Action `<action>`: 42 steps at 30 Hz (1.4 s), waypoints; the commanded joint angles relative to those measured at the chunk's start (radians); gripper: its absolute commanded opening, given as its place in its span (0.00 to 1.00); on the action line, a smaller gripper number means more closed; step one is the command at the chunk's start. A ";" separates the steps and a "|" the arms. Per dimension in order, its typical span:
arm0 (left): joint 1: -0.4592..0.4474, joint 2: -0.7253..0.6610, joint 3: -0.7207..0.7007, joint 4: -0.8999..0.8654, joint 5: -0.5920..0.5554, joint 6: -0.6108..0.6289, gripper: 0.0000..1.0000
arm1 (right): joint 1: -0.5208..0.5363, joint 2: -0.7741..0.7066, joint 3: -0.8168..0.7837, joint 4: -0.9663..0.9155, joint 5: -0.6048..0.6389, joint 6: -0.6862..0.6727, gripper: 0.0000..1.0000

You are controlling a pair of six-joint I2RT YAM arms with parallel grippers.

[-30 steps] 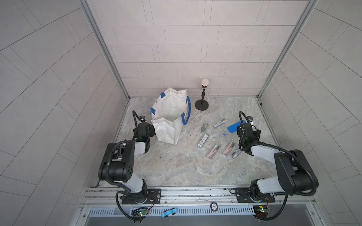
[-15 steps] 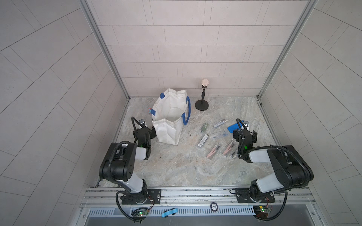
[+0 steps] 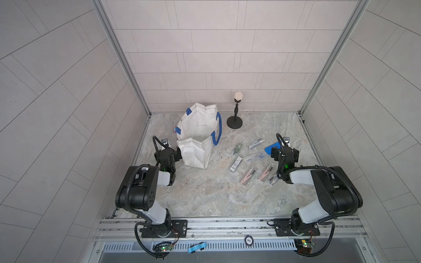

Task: Take out the compass set from the canvas bag
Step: Reset both arms

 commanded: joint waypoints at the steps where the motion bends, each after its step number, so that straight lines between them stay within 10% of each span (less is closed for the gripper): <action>1: -0.005 -0.005 -0.006 0.031 -0.013 0.019 1.00 | -0.001 -0.020 -0.009 -0.003 -0.004 0.001 1.00; 42: -0.030 -0.001 0.018 -0.003 0.009 0.059 1.00 | -0.002 -0.020 -0.009 -0.004 -0.004 0.002 1.00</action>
